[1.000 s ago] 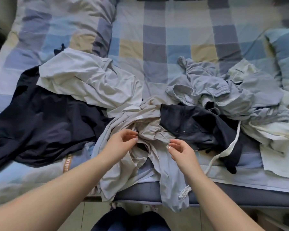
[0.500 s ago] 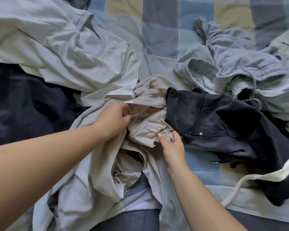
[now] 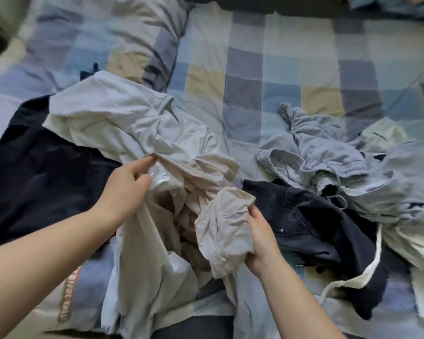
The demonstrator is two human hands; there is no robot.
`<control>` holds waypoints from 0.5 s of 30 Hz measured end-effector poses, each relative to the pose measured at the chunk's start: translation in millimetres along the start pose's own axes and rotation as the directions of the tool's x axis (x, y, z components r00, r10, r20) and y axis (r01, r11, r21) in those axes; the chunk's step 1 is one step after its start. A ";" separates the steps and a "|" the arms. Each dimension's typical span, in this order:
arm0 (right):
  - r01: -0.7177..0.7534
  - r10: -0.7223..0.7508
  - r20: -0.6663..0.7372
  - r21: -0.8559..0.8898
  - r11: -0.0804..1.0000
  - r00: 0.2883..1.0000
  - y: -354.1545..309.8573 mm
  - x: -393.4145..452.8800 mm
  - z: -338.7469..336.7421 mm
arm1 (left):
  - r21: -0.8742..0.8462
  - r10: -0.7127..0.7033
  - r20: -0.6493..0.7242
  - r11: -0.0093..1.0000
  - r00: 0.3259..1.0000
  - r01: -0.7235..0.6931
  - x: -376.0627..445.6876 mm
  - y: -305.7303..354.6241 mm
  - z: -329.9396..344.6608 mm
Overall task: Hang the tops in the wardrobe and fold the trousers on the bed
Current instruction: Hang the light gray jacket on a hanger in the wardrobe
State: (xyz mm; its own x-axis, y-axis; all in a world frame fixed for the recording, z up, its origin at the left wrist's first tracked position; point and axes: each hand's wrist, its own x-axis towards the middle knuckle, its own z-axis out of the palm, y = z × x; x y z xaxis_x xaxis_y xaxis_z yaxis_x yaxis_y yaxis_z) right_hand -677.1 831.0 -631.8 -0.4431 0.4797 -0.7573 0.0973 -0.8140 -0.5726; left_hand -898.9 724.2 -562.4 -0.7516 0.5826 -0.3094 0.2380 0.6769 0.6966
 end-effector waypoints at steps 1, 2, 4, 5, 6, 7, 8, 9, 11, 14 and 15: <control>-0.017 0.016 0.024 0.014 1.000 1.000 -7.9 -10.7 4.7 | -0.007 -0.001 0.005 1.000 1.000 0.001 -8.1 6.0 -7.5; -0.025 0.023 0.046 0.034 0.999 0.999 -17.3 -20.8 8.2 | -0.012 0.000 0.003 1.000 1.000 0.000 -15.0 12.9 -15.8; -0.028 0.024 0.070 0.049 0.998 0.997 -42.3 -48.2 13.9 | -0.023 0.017 -0.021 1.000 1.000 -0.017 -32.5 32.1 -41.4; -0.028 0.023 0.072 0.069 0.997 0.997 -52.8 -58.2 13.5 | -0.032 0.027 -0.038 0.999 0.999 -0.028 -39.1 39.5 -52.4; -0.024 0.017 0.084 0.085 0.996 0.996 -66.7 -72.3 14.3 | -0.033 0.033 -0.053 0.999 0.998 -0.035 -47.0 48.7 -67.3; -0.015 0.007 0.095 0.091 0.996 0.995 -81.3 -86.5 15.2 | -0.035 0.042 -0.062 0.998 0.997 -0.044 -54.4 57.2 -81.0; 0.010 -0.019 0.125 0.073 0.997 0.992 -95.3 -100.7 16.1 | -0.037 0.052 -0.063 0.998 0.997 -0.054 -61.8 64.1 -92.2; 0.046 -0.052 0.181 0.036 0.998 0.982 -109.6 -116.4 19.3 | -0.035 0.065 -0.063 0.997 0.996 -0.068 -69.9 71.9 -102.3; 0.190 -0.124 0.296 -0.205 0.960 0.947 -137.4 -150.2 29.6 | -0.044 0.101 -0.065 0.994 0.993 -0.104 -86.3 90.6 -120.2; 0.426 -0.188 0.387 -0.739 0.521 0.903 -174.4 -197.5 47.5 | -0.065 0.178 -0.036 0.982 0.983 -0.180 -109.8 123.5 -144.5; 0.451 -0.216 0.400 -0.837 0.310 0.890 -187.1 -211.7 52.3 | -0.069 0.205 -0.029 0.976 0.978 -0.207 -117.7 135.3 -153.2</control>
State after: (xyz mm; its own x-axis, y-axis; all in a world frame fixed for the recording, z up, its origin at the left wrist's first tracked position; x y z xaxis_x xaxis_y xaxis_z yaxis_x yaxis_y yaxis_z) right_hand -648.1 864.6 -347.9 -0.7724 0.4723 -0.4247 0.5757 0.2381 -0.7822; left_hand -872.5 678.3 -332.5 -0.7041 0.6959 -0.1414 0.3448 0.5091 0.7887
